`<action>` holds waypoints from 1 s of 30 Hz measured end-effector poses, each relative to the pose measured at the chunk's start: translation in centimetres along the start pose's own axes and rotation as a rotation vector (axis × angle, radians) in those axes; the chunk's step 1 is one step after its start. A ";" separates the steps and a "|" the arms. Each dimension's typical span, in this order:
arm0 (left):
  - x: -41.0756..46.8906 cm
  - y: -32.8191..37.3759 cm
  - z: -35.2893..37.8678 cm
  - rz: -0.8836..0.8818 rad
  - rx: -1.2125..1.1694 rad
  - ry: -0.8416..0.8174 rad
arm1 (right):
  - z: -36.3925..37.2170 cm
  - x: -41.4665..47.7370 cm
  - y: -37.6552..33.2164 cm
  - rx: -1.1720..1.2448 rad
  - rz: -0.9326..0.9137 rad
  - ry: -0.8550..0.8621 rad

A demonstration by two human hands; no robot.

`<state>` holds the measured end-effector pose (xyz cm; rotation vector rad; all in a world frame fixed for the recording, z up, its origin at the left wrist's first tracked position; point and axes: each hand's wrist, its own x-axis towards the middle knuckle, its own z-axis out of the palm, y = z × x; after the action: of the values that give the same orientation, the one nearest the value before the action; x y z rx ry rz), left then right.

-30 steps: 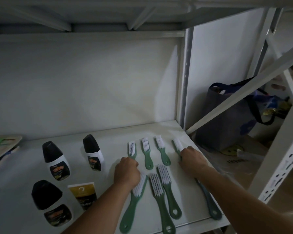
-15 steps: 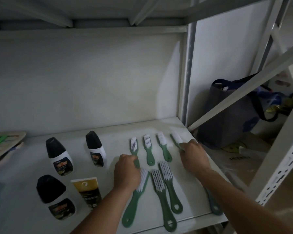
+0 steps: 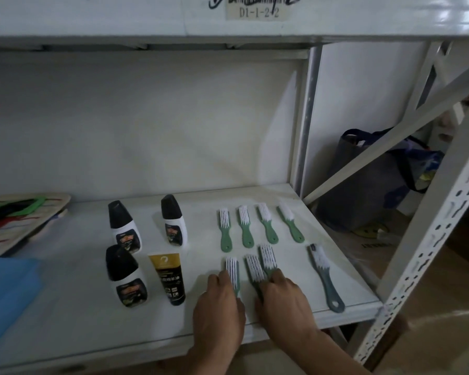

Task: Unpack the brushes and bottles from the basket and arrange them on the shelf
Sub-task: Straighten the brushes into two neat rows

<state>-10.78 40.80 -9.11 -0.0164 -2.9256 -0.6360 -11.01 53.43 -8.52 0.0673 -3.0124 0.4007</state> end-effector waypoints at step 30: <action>-0.8 2.4 2.5 0.391 0.096 -0.036 | -0.2 0.3 3.8 0.052 0.197 0.092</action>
<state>-10.20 44.05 -10.53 -0.5766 -2.8589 -0.4346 -11.52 57.12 -9.30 -0.2389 -2.9264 0.4852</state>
